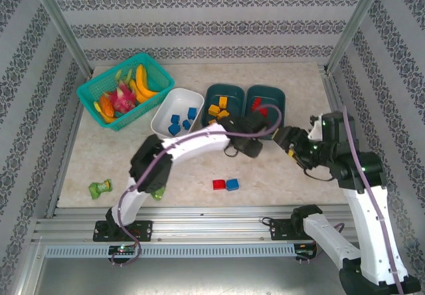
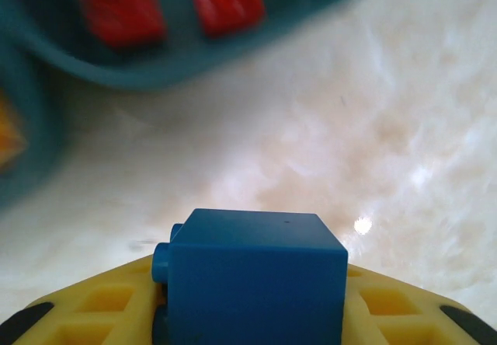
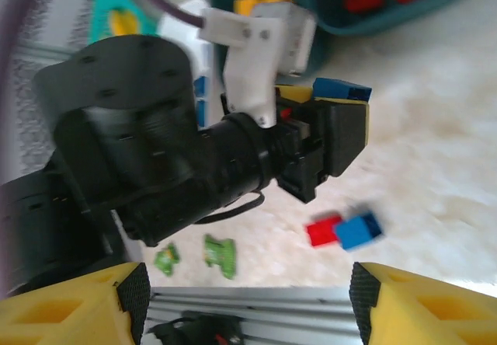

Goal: Sort the legos into containers by color

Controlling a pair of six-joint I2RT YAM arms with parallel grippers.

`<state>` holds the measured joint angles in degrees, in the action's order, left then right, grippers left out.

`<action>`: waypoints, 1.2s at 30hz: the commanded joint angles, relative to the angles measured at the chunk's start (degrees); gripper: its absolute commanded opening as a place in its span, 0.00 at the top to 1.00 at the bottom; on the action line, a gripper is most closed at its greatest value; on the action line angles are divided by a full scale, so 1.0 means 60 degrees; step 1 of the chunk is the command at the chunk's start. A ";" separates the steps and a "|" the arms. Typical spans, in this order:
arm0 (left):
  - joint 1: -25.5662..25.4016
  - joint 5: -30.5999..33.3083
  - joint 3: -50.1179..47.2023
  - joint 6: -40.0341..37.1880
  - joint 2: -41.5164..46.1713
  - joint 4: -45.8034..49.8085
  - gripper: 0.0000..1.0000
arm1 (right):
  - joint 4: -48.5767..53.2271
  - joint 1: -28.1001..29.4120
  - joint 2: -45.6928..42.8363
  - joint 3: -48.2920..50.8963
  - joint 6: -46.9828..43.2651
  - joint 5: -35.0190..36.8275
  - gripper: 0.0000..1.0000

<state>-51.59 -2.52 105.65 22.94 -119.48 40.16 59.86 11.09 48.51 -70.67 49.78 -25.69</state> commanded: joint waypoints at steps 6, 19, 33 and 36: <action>0.2975 0.0025 -0.0996 0.0384 0.1520 0.0905 0.58 | -0.4093 0.2377 0.2344 -0.0312 0.0231 -0.0695 0.28; 0.5752 0.0246 0.0785 0.0235 -0.0989 0.1493 0.56 | -0.6452 0.3351 0.6382 -0.1696 0.0712 -0.1205 0.27; 0.5965 -0.0007 0.2287 0.0205 -0.2819 0.2018 0.45 | -0.5985 0.3206 0.7025 -0.1551 0.0463 -0.1321 0.27; 0.5968 -0.0085 0.2176 0.0220 -0.2719 0.2033 0.38 | -0.5488 0.3161 0.7054 -0.1684 -0.0046 -0.1171 0.27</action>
<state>-16.43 -2.57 119.02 24.27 -135.96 49.80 24.05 30.74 90.24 -79.90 52.84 -32.64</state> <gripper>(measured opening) 0.605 0.728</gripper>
